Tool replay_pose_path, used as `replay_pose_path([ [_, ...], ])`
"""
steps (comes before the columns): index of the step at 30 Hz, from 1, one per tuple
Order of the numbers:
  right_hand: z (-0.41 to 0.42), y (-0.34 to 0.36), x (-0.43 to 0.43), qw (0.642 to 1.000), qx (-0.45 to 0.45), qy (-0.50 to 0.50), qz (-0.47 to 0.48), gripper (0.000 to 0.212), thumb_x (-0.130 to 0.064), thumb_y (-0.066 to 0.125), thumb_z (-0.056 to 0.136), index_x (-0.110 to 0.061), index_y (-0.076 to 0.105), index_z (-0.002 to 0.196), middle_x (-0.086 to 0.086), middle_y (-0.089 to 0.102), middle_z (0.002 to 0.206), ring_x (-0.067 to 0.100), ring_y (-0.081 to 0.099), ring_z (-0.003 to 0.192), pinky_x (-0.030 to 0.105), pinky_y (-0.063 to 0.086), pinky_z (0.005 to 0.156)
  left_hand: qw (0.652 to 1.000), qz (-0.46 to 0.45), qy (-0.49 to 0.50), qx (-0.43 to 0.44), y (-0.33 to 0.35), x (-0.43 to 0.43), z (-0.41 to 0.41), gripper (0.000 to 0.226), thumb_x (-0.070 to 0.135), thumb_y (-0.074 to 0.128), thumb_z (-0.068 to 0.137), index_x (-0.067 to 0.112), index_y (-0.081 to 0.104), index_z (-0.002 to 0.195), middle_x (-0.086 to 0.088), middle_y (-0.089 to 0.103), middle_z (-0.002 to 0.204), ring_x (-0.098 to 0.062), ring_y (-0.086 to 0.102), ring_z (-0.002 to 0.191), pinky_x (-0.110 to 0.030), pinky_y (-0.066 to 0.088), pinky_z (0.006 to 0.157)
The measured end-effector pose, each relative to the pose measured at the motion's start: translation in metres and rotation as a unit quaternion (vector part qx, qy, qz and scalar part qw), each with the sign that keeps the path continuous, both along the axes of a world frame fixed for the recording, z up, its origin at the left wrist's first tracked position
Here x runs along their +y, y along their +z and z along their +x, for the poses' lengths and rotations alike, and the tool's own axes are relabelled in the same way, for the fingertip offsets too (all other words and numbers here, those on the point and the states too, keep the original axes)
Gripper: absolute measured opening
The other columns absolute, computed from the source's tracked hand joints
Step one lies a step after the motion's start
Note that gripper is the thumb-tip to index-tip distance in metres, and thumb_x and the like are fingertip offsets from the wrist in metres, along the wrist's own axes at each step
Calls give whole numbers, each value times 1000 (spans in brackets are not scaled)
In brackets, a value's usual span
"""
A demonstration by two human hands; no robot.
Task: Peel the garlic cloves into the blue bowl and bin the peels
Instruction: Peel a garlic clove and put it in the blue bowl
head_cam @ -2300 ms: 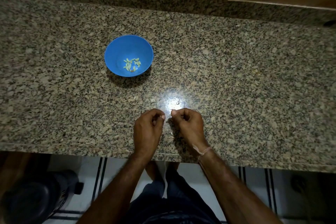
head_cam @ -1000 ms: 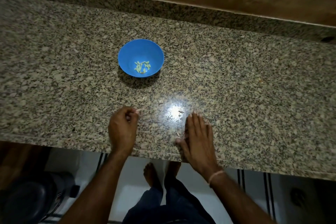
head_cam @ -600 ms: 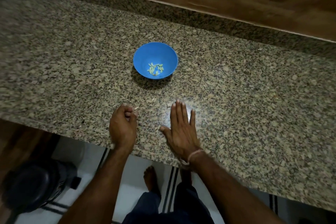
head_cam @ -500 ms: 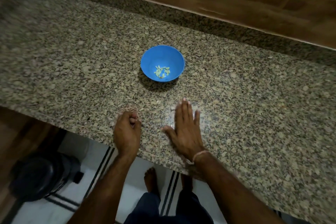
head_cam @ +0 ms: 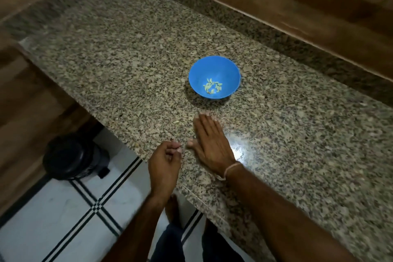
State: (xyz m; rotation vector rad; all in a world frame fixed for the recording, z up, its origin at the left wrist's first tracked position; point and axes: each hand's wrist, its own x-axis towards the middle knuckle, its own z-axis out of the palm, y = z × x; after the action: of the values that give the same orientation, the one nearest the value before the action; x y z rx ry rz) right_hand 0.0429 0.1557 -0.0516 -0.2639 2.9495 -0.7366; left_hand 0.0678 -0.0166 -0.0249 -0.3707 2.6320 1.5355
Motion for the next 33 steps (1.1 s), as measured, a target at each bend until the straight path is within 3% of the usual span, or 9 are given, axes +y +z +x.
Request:
replay_pose_path([
  [5, 43, -4, 4, 997, 51, 62, -7, 53, -37, 43, 112, -12, 41, 158, 8, 35, 167, 26, 29, 156, 42, 26, 128, 988, 101, 98, -60, 2, 2, 5, 14, 9, 68, 96, 21, 71, 102, -3, 74, 100, -19, 69, 89, -27, 56, 75],
  [8, 66, -3, 9, 993, 106, 50, 0, 35, -20, 64, 102, -11, 66, 135, 6, 62, 143, 29, 58, 126, 39, 57, 96, 967, 185, 134, -115, 4, 6, 5, 12, 10, 66, 99, 18, 70, 107, -8, 73, 97, -16, 65, 81, -26, 53, 67],
  [11, 66, 10, 10, 994, 98, 43, 27, 17, -20, 70, 97, -17, 67, 113, -2, 60, 116, 21, 53, 100, 31, 41, 65, 924, 297, 161, -180, 10, 15, 7, 13, 9, 63, 101, 10, 69, 112, -7, 69, 89, -15, 63, 78, -26, 53, 67],
  [13, 58, 16, 9, 995, 98, 15, 28, 8, -16, 69, 95, -18, 65, 101, -3, 58, 102, 18, 50, 93, 31, 36, 66, 900, 349, 166, -203, 13, 24, 7, 13, 11, 60, 103, 7, 68, 113, -7, 71, 97, -18, 67, 89, -26, 56, 75],
  [16, 50, 28, 4, 976, 44, -141, -159, 18, 0, 69, 89, -18, 70, 87, -7, 65, 89, 9, 60, 85, 24, 49, 70, 867, 419, 164, -214, 15, 38, 5, 19, 15, 53, 107, 7, 65, 120, -7, 70, 112, -19, 67, 105, -28, 54, 87],
  [23, 73, 67, -5, 928, 2, -159, -338, 22, 5, 71, 93, -8, 81, 107, -3, 79, 103, 3, 74, 97, 19, 58, 88, 708, 586, 232, -320, 29, 68, 3, 37, 33, 45, 110, 8, 69, 98, -8, 67, 84, -16, 62, 72, -30, 54, 67],
  [27, 87, 71, 6, 940, 98, -141, -294, 10, -3, 71, 96, -11, 77, 100, -5, 70, 100, 8, 69, 95, 28, 59, 79, 702, 589, 250, -312, 25, 69, 6, 37, 35, 47, 109, 12, 61, 83, -2, 59, 72, -11, 54, 62, -22, 49, 61],
  [30, 114, 48, 33, 946, 55, -199, -249, 28, -27, 59, 108, -20, 68, 133, -5, 67, 132, 10, 62, 123, 43, 56, 100, 733, 555, 253, -301, 21, 56, 7, 38, 36, 42, 111, 18, 52, 80, 4, 49, 59, -7, 41, 48, -18, 32, 43],
  [33, 146, 16, 54, 986, -50, -154, 34, 72, -59, 21, 109, -19, 7, 167, 5, -1, 176, 20, -4, 162, 51, 9, 131, 746, 548, 245, -289, 16, 33, 7, 40, 38, 38, 112, 19, 47, 77, 7, 40, 54, -6, 31, 41, -19, 23, 36],
])
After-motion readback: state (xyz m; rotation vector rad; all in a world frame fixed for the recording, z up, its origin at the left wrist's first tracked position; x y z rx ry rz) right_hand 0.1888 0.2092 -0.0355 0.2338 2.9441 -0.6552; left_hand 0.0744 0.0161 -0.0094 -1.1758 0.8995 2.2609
